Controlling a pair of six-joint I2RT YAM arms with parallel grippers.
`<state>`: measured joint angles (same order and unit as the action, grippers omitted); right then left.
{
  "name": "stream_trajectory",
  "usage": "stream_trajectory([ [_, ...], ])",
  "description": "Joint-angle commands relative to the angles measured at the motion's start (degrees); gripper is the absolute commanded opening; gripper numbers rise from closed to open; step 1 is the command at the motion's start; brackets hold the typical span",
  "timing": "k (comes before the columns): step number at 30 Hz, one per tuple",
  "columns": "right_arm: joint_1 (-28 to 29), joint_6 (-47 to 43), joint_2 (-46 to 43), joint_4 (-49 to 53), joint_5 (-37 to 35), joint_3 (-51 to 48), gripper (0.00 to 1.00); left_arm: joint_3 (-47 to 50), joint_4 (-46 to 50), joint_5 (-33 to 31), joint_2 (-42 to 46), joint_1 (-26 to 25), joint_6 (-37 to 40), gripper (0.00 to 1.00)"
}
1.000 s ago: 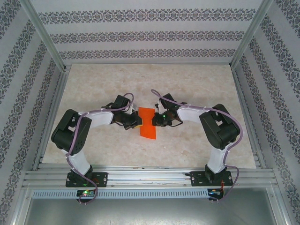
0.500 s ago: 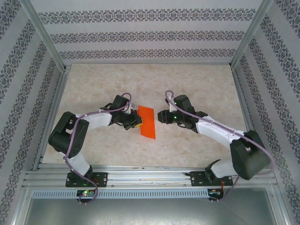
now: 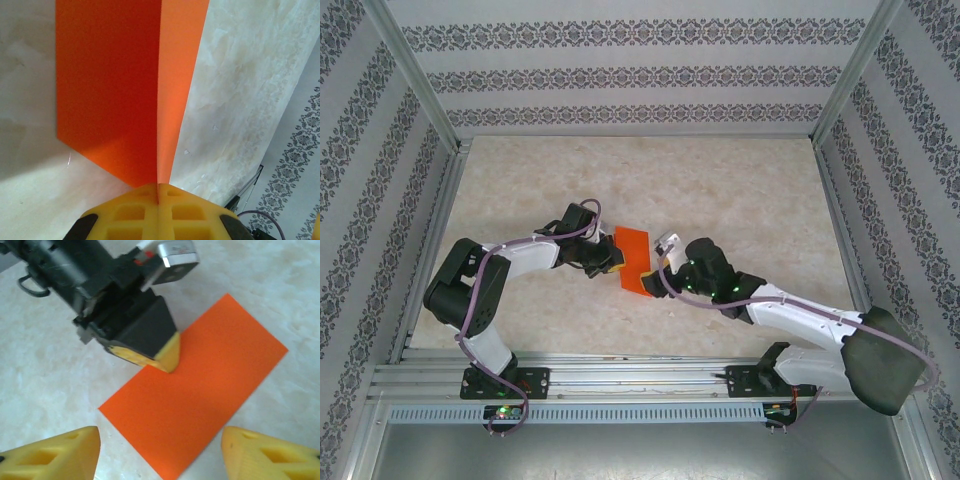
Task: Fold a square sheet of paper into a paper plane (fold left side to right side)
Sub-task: Third fold the triangle at the center of the table.
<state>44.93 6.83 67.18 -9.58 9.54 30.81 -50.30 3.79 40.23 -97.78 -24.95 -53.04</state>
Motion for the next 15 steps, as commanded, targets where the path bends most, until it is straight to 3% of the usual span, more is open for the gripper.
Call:
stream_trajectory([
  [1,2.64,-5.54,0.24,-2.43,-6.45,-0.57,0.68,-0.49,-0.63,-0.53,0.75,-0.91,-0.94,0.00],
  [10,11.97,-12.19,9.90,-1.05,-16.57,2.59,0.73,-0.40,-0.66,-0.83,0.66,-1.19,-1.28,0.00],
  [15,14.25,-14.11,15.62,-0.96,-18.97,5.29,0.75,-0.40,-0.59,-0.98,0.75,-1.25,-1.37,0.00],
])
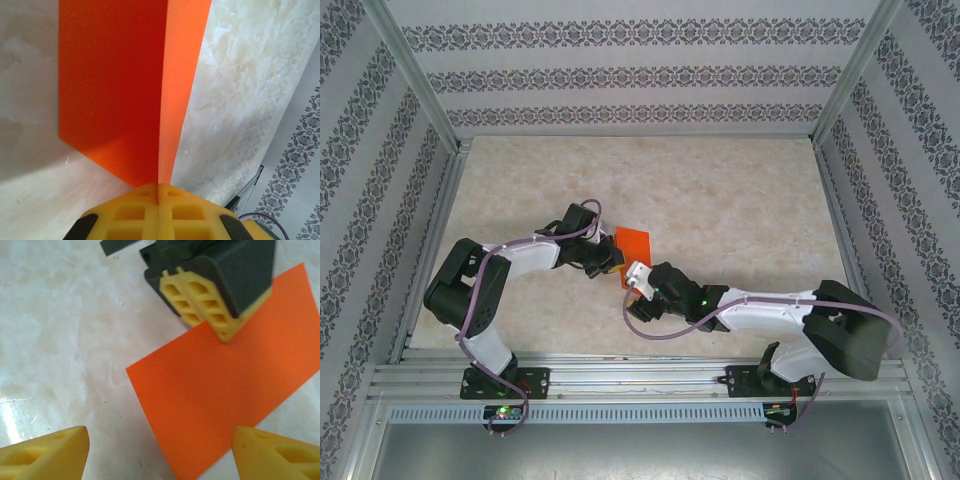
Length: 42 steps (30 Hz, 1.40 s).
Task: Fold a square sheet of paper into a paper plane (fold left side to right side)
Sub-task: Third fold the triangle at the center of the table.
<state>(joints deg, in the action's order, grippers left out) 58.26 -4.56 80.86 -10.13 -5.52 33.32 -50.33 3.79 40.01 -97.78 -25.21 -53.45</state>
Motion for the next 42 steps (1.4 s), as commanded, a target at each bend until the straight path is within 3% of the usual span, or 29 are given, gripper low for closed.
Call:
stream_trajectory([
  [1,1.11,-2.94,2.98,-0.42,-4.12,3.44,0.75,-0.47,-0.50,-0.73,0.75,-1.00,-1.00,0.00],
  [7,1.68,-3.74,7.54,-1.28,-6.52,6.46,0.73,-0.30,-0.45,-0.94,0.75,-1.07,-0.95,0.00],
  [18,1.68,-3.27,9.84,-1.73,-7.92,8.09,0.60,-0.13,-0.30,-1.17,0.75,-1.11,-0.95,0.00],
  [24,1.66,-2.52,9.54,-1.37,-8.54,7.46,0.48,-0.46,0.33,-1.34,0.48,-1.09,-0.52,0.00],
  [29,1.64,-1.92,9.16,-1.30,-9.15,7.28,0.30,-0.74,1.33,-1.71,0.39,-1.12,0.32,0.02],
  [35,1.46,-0.33,8.49,-1.25,-8.90,6.46,0.02,-1.61,3.80,-2.63,0.74,-0.85,2.65,0.18],
  [42,-2.01,6.39,6.78,-1.34,-0.37,4.92,0.00,-1.36,8.31,-4.25,5.24,2.36,6.23,0.39],
])
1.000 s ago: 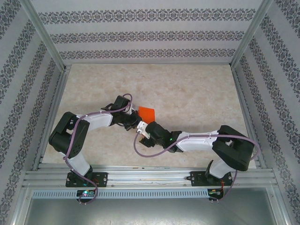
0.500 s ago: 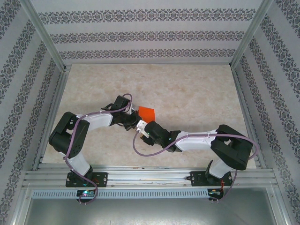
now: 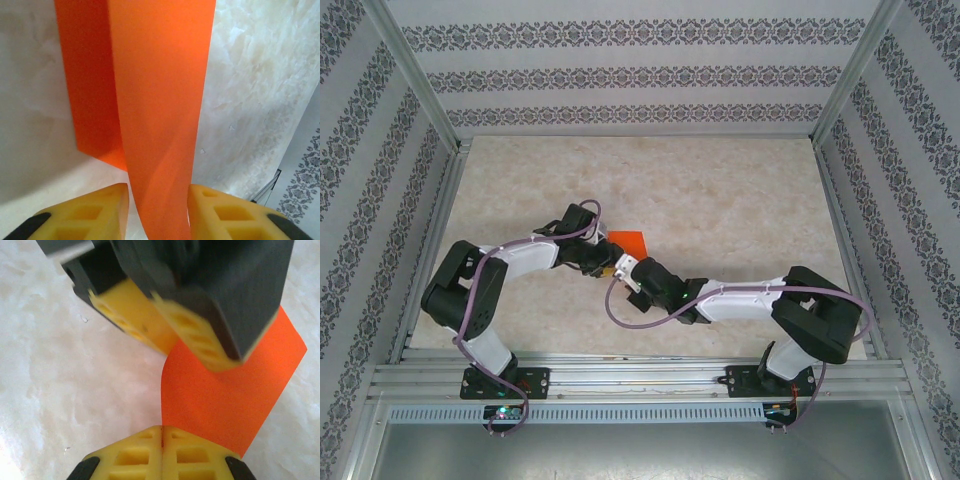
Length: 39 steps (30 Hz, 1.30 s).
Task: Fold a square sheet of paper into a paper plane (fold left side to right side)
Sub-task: Third fold the triangle at the center of the table.
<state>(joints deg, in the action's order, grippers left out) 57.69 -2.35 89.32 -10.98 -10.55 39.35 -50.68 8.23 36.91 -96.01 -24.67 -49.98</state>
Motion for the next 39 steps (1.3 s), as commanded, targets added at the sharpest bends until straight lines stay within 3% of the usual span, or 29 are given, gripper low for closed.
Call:
stream_trajectory([
  [1,-1.97,5.26,-1.78,-0.47,6.25,-1.20,0.00,-1.11,4.79,-1.20,4.47,2.63,3.47,0.42],
  [6,-4.50,9.74,-1.78,-0.41,13.93,-1.14,0.00,-1.96,7.83,-0.12,8.37,6.29,7.12,0.44],
  [11,-7.00,14.45,-0.61,-0.97,21.25,-0.87,0.00,-6.03,10.11,2.06,5.65,6.62,11.70,0.30],
  [16,-8.64,17.43,0.74,-1.64,26.94,-0.50,0.00,-9.65,8.63,4.52,-0.21,5.61,13.82,0.22],
  [26,-10.48,19.53,2.39,-2.19,31.28,-0.42,0.00,-19.31,14.89,2.46,-12.29,1.68,20.10,0.14],
  [36,-12.06,21.39,3.04,-3.16,34.57,-0.86,0.00,-21.40,17.61,0.21,-17.75,0.16,23.93,0.11],
  [39,-12.62,22.10,3.31,-3.45,35.65,-0.86,0.00,-21.31,17.61,0.27,-18.71,-0.03,24.52,0.03],
])
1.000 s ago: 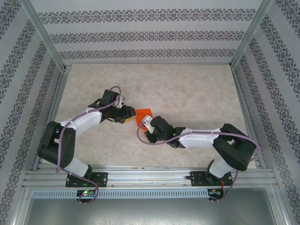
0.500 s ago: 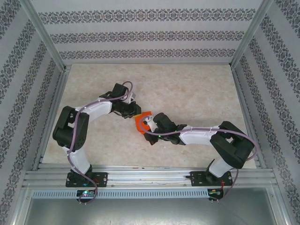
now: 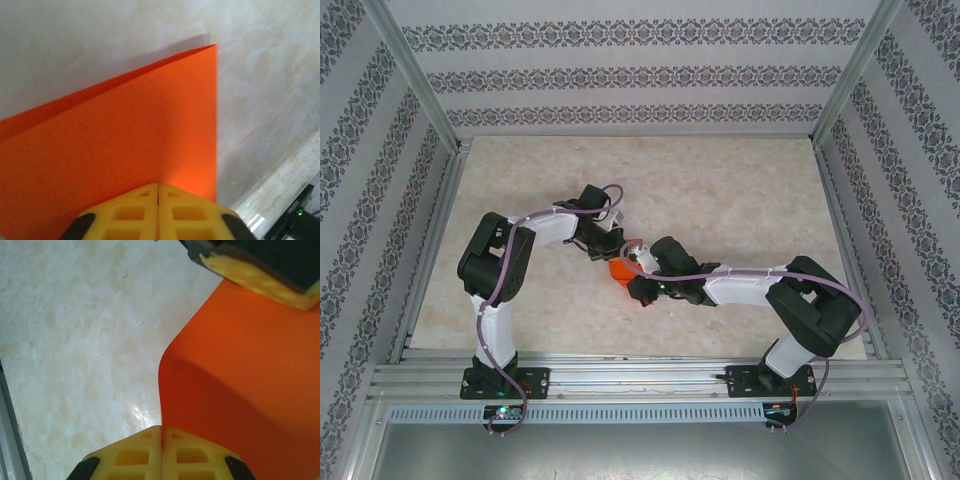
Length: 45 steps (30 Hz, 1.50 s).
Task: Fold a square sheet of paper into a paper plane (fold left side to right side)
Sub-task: Third fold the triangle at the center of the table.
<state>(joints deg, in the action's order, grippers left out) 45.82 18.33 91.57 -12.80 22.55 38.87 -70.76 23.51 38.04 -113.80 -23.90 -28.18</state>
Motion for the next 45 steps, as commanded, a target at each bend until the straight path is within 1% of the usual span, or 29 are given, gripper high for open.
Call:
stream_trajectory([
  [1,-0.90,1.61,1.11,-1.77,2.88,-0.38,0.00,-1.28,2.38,-0.94,-1.16,-0.88,3.00,0.02],
  [4,-1.33,2.07,1.57,-2.04,3.59,-0.38,0.00,-1.31,2.90,-1.73,-1.92,-1.01,3.69,0.00],
  [11,-2.45,3.54,2.54,-2.23,5.05,-0.20,0.00,-0.88,3.37,-3.24,-3.34,-1.17,4.62,0.00],
  [17,-3.44,5.12,2.79,-1.80,4.62,-0.20,0.00,-0.83,3.55,-3.76,-3.49,-1.39,4.93,0.00],
  [25,-4.68,6.54,3.65,0.15,2.21,0.66,0.00,-1.22,3.83,-3.85,-3.58,-1.54,5.03,0.00],
  [45,-6.17,4.87,4.85,5.15,-3.25,3.84,0.00,-1.62,4.27,-4.07,-3.64,-1.75,5.06,0.00],
])
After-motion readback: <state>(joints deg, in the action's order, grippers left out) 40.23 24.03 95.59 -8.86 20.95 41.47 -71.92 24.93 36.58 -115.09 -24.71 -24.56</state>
